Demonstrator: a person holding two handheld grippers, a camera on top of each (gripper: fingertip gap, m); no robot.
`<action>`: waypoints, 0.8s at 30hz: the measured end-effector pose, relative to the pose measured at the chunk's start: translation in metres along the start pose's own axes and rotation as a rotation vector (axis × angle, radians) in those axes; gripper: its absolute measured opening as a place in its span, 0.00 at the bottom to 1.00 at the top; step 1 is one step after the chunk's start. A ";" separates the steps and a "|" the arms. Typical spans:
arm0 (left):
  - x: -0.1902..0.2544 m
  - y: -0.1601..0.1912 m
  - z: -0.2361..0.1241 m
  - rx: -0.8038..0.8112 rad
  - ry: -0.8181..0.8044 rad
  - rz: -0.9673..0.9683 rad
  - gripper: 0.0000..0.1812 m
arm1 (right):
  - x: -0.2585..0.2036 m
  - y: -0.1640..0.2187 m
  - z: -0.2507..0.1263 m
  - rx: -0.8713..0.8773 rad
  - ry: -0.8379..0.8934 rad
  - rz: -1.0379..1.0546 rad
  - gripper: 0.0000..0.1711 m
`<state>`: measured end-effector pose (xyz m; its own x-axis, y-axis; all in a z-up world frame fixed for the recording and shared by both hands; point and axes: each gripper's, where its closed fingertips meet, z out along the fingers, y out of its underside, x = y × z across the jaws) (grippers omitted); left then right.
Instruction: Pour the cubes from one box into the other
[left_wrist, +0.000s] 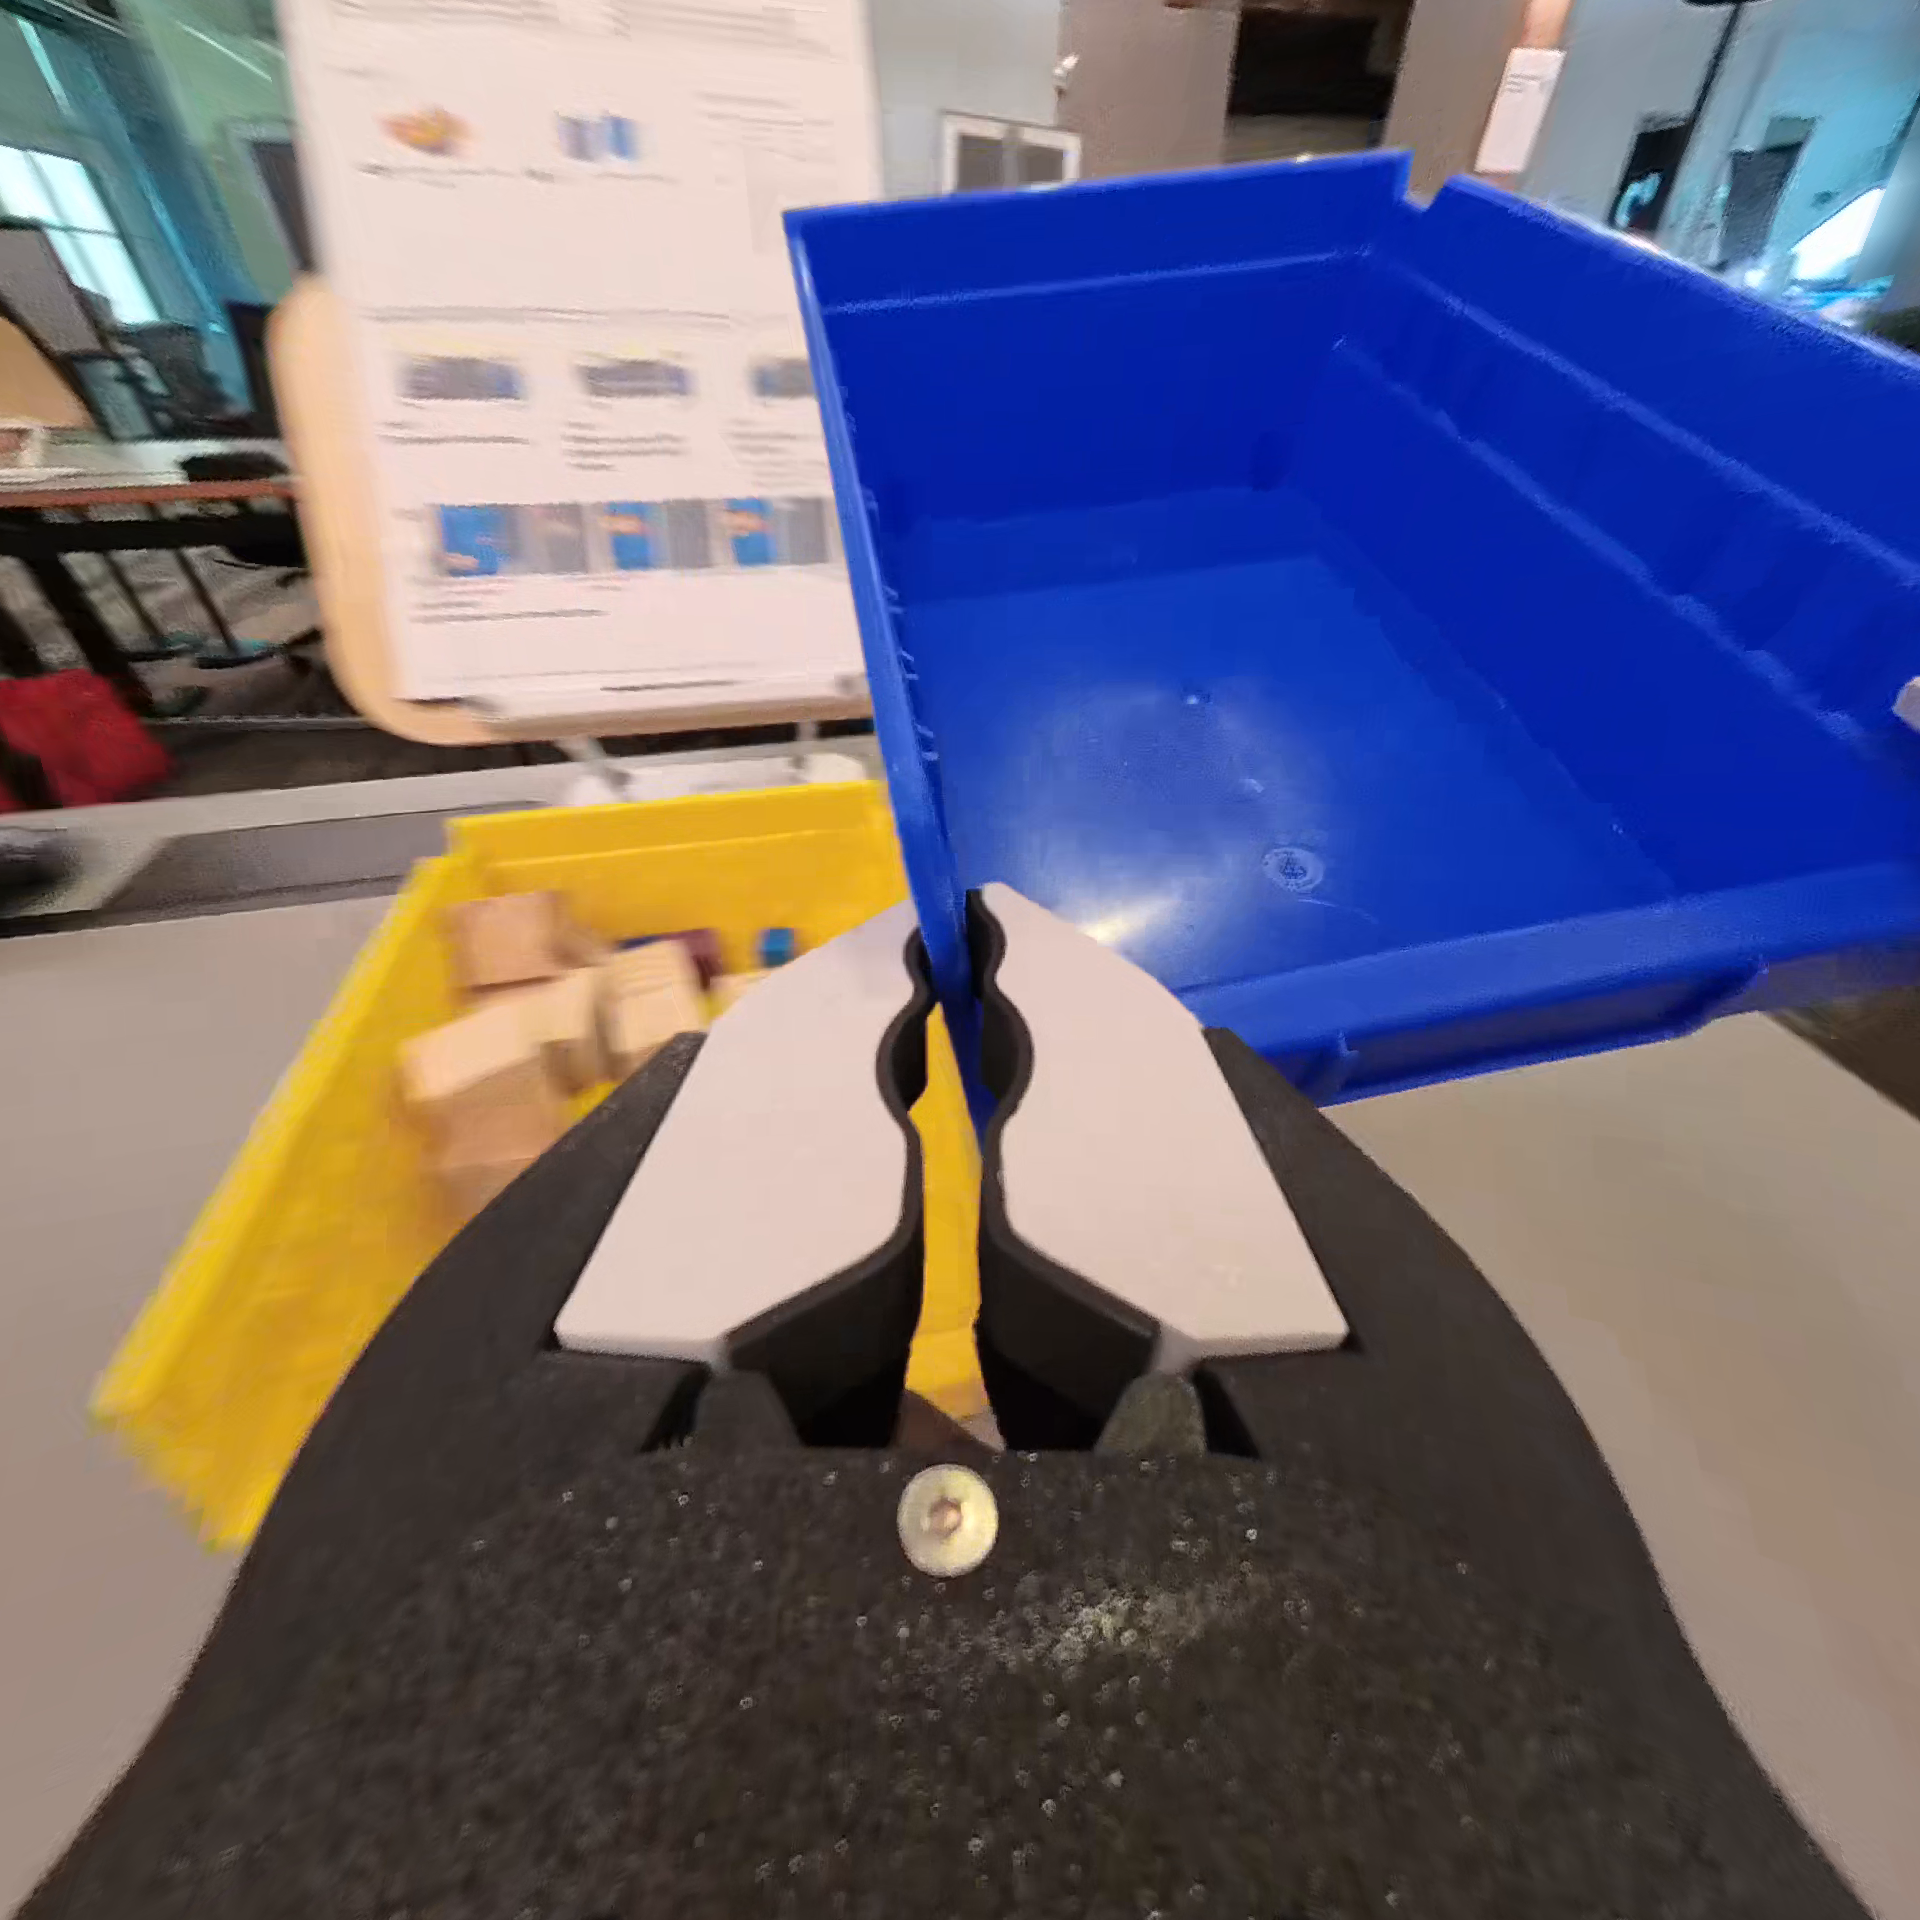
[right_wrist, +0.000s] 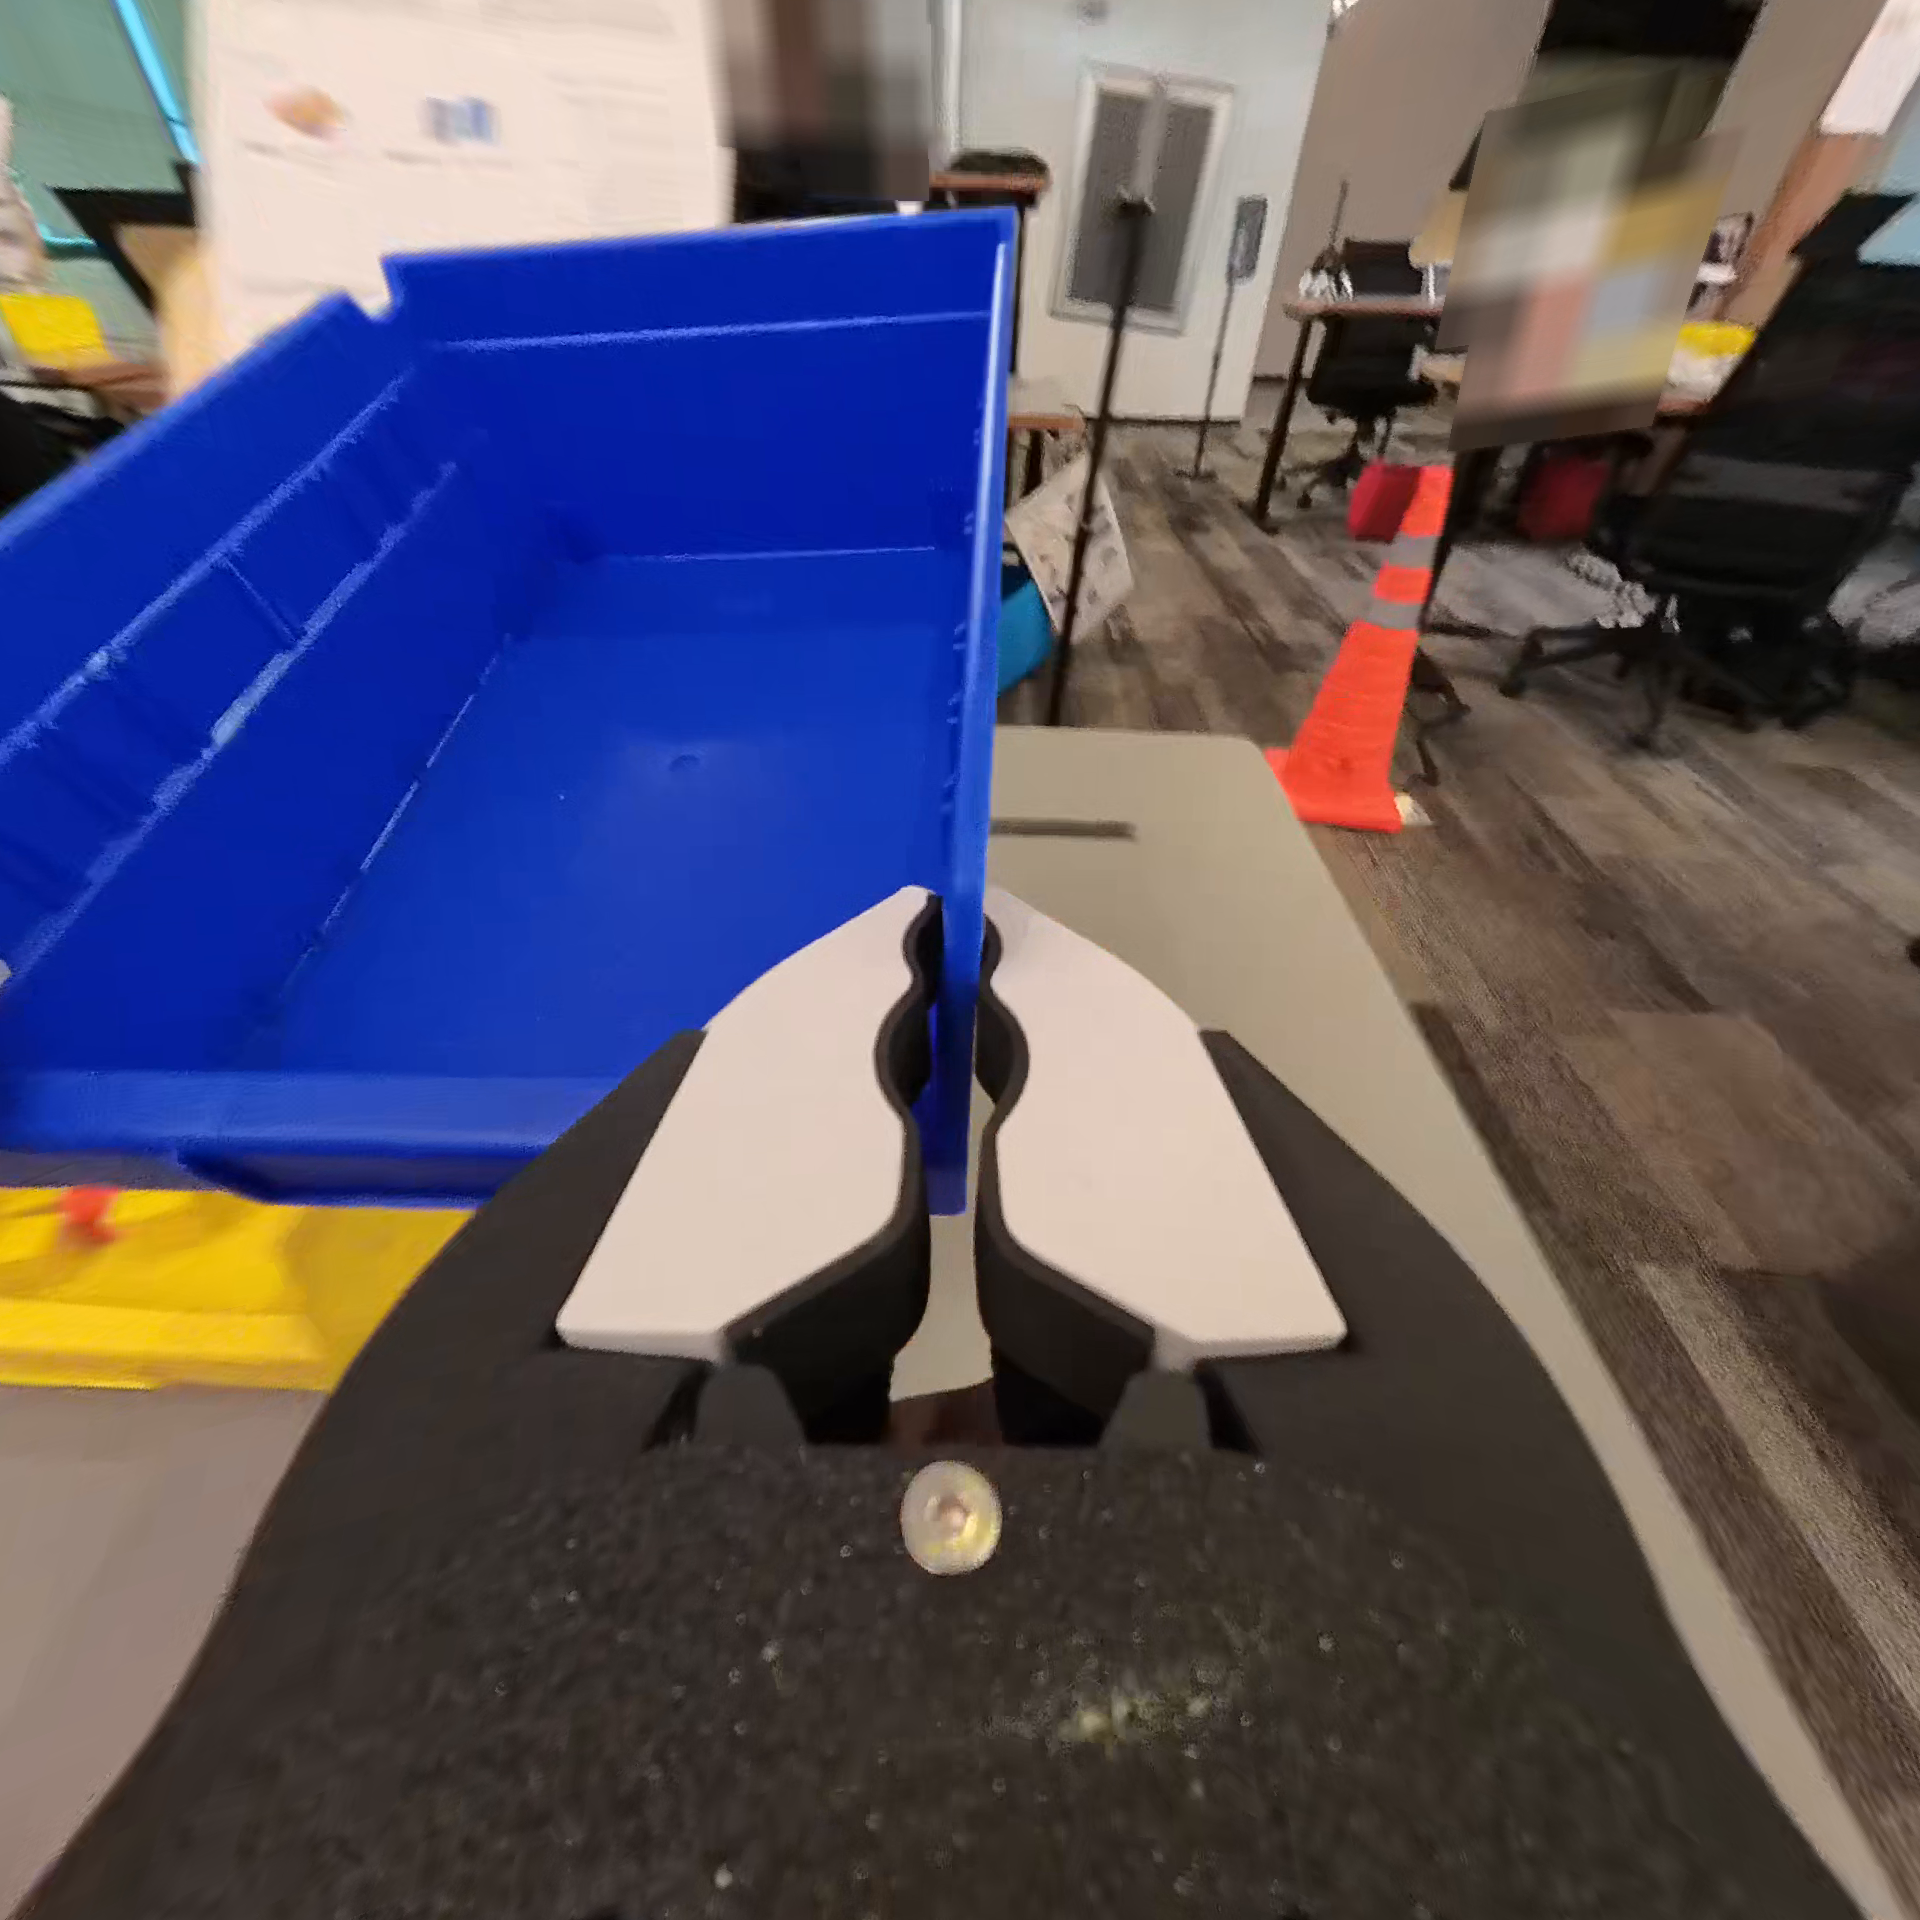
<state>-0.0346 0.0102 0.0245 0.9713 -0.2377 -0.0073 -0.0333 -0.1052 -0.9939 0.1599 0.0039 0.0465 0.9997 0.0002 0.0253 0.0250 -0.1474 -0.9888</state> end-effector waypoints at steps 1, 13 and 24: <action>0.029 0.013 0.013 -0.023 0.012 0.004 0.02 | 0.029 0.011 0.004 -0.016 0.015 0.009 0.01; 0.128 0.151 0.084 -0.346 0.081 -0.059 0.03 | 0.131 0.178 0.059 -0.407 0.003 0.158 0.02; 0.096 0.092 0.026 -0.285 0.323 -0.096 0.21 | 0.156 0.120 0.035 -0.221 0.182 0.070 0.19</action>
<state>0.0618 0.0029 -0.0708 0.8513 -0.4985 0.1635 -0.0540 -0.3933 -0.9178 0.3190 0.0209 -0.0732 0.9813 -0.1923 0.0036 -0.0657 -0.3526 -0.9334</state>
